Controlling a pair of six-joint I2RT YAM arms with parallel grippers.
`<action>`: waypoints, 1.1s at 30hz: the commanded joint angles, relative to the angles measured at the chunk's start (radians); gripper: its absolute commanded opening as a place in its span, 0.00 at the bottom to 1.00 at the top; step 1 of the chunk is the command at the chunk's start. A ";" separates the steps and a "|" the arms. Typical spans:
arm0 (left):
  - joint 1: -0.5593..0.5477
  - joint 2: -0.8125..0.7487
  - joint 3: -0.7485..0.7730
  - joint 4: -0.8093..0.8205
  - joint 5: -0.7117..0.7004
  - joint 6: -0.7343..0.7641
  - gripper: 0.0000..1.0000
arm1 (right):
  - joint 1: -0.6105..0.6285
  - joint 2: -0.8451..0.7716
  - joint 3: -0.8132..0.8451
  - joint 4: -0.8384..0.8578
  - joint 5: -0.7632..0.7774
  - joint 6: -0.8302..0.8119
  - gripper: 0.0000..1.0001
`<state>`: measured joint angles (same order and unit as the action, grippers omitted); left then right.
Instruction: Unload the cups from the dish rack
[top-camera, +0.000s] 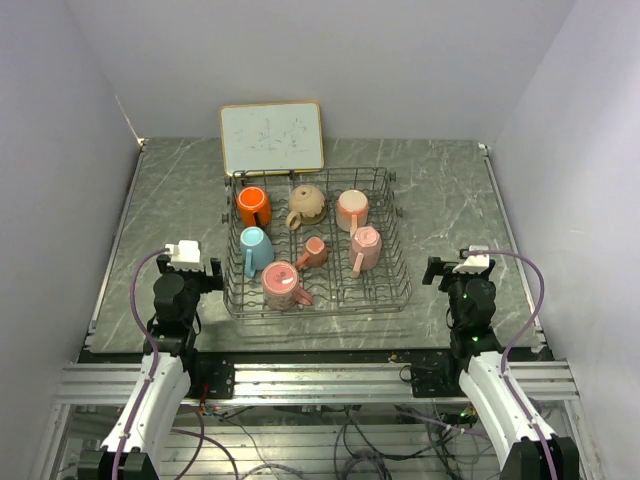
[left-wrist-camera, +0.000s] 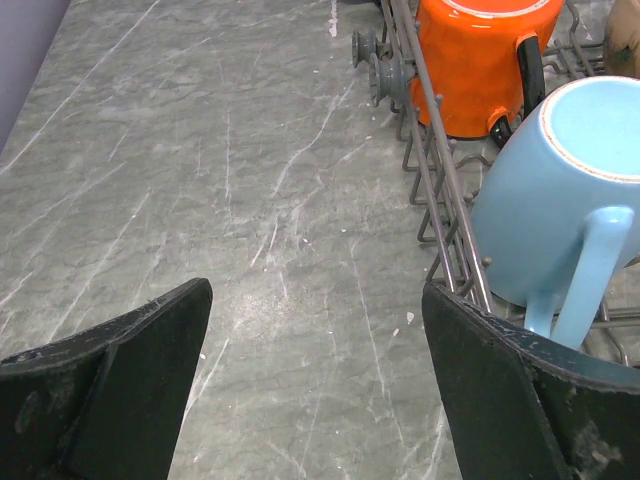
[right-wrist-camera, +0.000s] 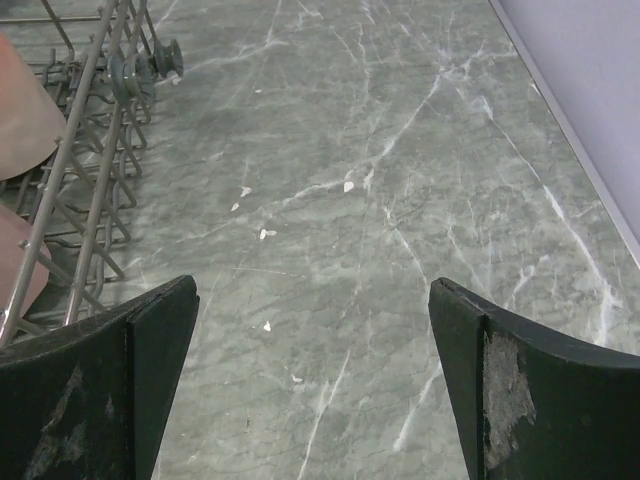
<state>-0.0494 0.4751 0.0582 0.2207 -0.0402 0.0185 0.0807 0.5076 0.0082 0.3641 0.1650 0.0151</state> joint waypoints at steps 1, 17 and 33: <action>-0.003 -0.005 0.001 0.026 0.015 0.000 0.97 | 0.002 -0.023 -0.072 0.026 0.007 -0.001 1.00; -0.003 0.092 0.141 -0.077 0.102 0.036 0.97 | 0.003 -0.022 0.034 -0.085 0.099 0.035 1.00; -0.002 0.484 0.937 -0.771 0.149 0.217 0.97 | 0.001 0.399 0.769 -0.456 0.111 0.560 1.00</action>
<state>-0.0494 0.9001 0.8890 -0.3355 0.0956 0.2150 0.0803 0.8009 0.7326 -0.0154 0.3916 0.4839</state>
